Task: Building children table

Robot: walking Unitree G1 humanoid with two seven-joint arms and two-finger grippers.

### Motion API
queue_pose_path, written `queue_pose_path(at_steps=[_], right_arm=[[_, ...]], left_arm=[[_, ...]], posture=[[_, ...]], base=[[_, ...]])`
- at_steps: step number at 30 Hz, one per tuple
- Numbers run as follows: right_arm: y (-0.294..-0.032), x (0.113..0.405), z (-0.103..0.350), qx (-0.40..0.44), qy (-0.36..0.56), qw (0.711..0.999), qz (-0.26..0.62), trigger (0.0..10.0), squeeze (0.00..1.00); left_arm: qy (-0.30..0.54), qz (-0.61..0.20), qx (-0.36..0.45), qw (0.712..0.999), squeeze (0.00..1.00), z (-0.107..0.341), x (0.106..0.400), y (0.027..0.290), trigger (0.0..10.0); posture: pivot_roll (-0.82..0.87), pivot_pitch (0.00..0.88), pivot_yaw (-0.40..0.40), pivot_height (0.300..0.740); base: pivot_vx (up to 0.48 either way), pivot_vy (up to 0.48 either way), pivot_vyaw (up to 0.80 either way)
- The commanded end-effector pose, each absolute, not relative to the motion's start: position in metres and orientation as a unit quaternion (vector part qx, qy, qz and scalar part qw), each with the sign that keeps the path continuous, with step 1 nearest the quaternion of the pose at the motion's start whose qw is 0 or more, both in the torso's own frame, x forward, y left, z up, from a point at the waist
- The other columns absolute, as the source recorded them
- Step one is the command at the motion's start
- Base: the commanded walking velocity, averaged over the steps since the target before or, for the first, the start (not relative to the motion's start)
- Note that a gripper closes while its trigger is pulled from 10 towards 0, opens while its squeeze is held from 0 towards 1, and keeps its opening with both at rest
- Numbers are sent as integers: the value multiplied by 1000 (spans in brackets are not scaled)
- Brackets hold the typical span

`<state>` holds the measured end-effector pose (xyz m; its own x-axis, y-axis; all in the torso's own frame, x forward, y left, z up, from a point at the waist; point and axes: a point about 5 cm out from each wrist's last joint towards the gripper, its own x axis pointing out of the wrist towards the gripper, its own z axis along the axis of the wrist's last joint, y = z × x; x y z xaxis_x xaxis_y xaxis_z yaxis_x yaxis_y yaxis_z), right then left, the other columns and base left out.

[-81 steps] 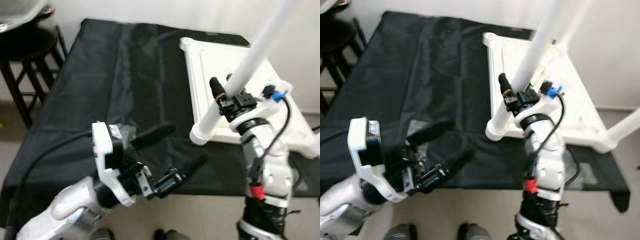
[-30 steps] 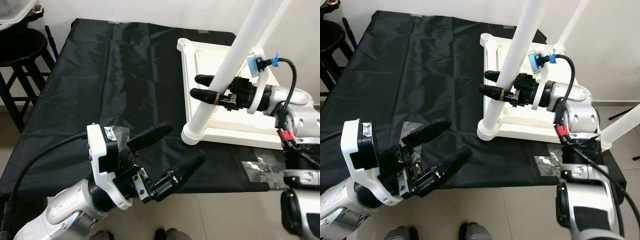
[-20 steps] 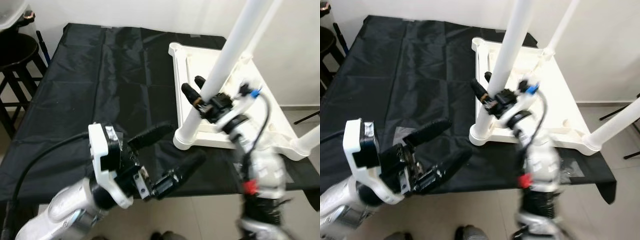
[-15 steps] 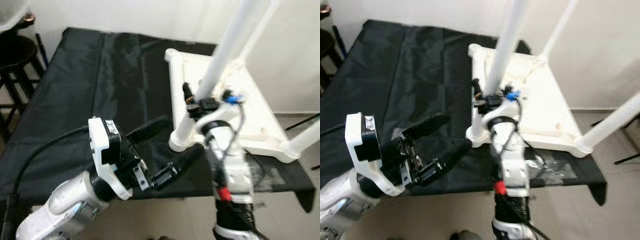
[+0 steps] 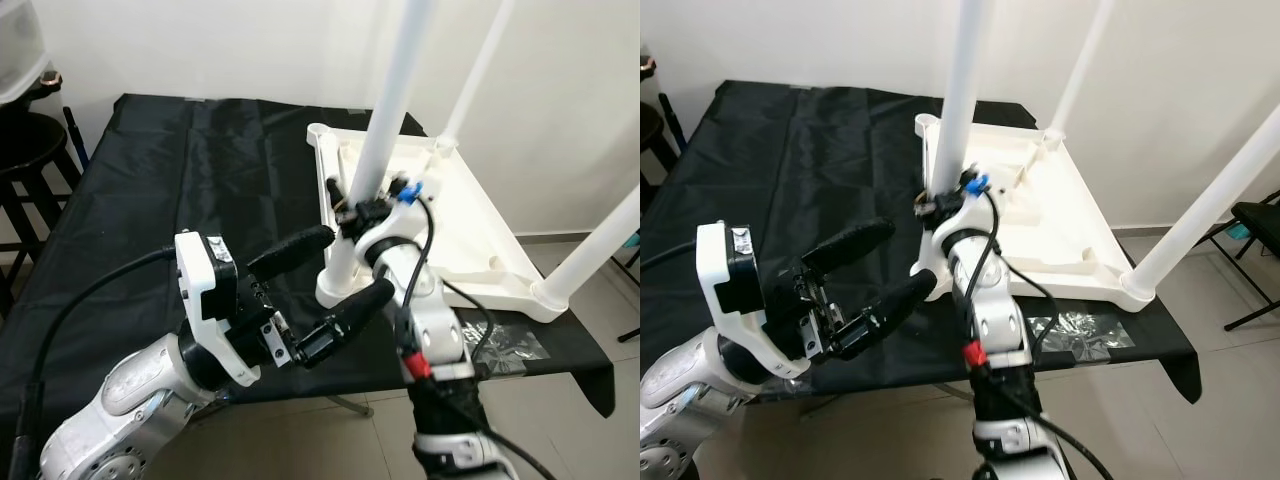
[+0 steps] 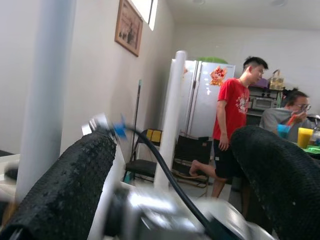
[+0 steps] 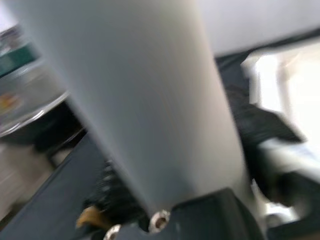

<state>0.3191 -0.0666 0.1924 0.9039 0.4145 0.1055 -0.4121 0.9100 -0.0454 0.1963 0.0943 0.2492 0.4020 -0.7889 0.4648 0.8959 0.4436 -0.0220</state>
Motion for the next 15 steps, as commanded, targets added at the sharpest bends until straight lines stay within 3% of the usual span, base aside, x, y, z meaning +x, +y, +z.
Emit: queue_pose_path(at_steps=[1,6,10,15], right_arm=[[-59,312,191,-7,-62,964,258,10000,1000],[-72,301,175,-32,-51,955,291,10000,1000],[-100,276,146,-87,15,940,331,10000,1000],[-119,249,137,-92,68,923,367,10000,1000]], left_arm=[[-199,-511,-132,826,0,247,199,95,10000],[-195,-513,-132,825,0,245,202,95,10000],[-190,-520,-132,822,0,243,205,95,10000],[-186,-522,-133,821,0,240,206,96,10000]], posture=[[-33,0,-123,740],[-44,0,-109,740],[-53,0,-96,740],[-74,0,-86,740]], base=[[0,0,0],[0,0,0],[0,0,0],[0,0,0]])
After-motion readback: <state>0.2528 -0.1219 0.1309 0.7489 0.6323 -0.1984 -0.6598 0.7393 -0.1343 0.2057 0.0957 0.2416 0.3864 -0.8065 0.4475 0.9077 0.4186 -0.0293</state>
